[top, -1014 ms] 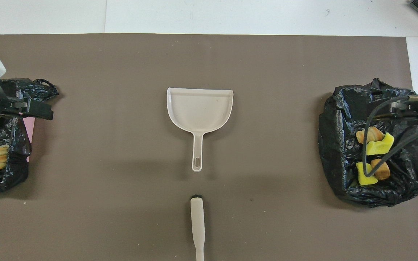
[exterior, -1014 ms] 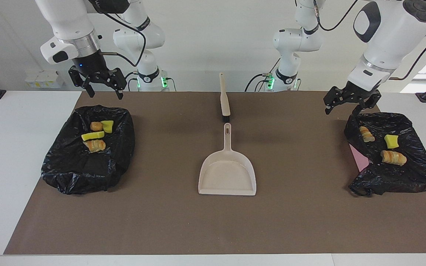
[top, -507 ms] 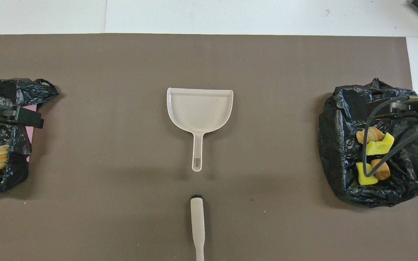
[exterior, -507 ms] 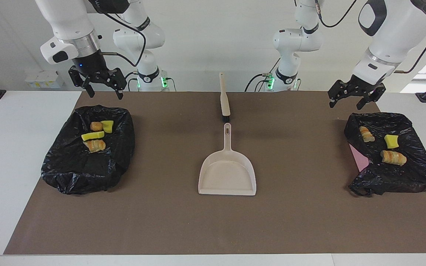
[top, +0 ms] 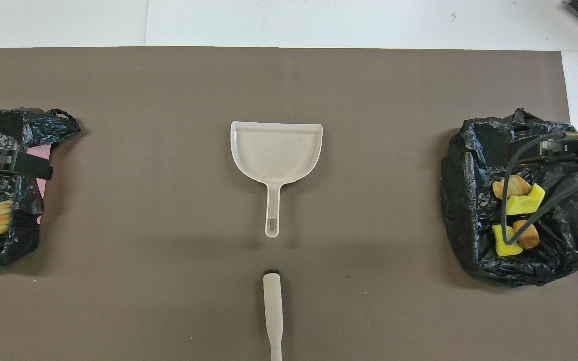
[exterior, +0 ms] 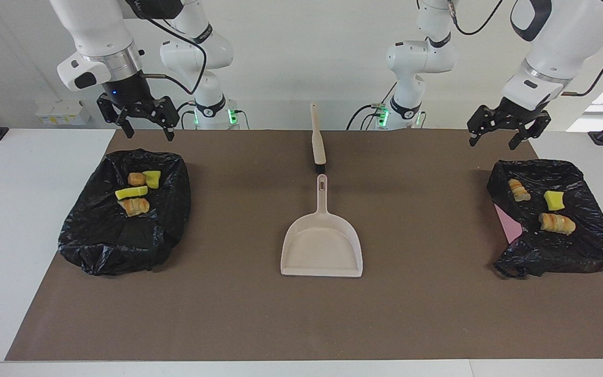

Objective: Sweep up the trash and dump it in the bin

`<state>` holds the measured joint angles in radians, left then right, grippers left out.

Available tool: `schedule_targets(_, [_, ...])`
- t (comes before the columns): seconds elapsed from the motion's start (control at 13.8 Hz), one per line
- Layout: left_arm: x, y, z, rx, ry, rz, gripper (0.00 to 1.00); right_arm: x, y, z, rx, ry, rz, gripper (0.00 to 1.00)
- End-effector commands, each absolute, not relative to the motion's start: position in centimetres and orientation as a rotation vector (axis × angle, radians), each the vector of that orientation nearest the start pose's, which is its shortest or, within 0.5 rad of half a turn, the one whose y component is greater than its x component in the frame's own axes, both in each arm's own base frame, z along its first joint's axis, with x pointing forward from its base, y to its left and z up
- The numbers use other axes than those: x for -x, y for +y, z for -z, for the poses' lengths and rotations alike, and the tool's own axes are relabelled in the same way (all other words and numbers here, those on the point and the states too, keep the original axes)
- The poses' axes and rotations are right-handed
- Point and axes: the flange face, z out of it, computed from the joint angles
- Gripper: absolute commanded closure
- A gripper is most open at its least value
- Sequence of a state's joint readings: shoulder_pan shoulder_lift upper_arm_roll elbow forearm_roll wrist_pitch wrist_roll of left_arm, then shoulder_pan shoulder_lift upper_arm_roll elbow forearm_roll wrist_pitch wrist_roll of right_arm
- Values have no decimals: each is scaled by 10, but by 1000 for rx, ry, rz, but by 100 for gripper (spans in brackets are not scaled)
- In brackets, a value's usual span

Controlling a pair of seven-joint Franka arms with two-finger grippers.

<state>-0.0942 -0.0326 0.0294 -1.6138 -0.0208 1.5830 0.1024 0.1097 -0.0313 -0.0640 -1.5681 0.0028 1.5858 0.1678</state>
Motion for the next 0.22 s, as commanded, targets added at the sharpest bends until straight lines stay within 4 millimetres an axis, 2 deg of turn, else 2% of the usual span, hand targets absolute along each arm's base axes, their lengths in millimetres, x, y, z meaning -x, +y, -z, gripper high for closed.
schedule_targets(0.0, [-541,-33,-627,3136,282,-9,0,-544,20,-648,3127,163,83,0])
schedule_targets(0.14, [-540,-32,-624,3136,282,-24,0,-544,20,-648,3127,163,83,0])
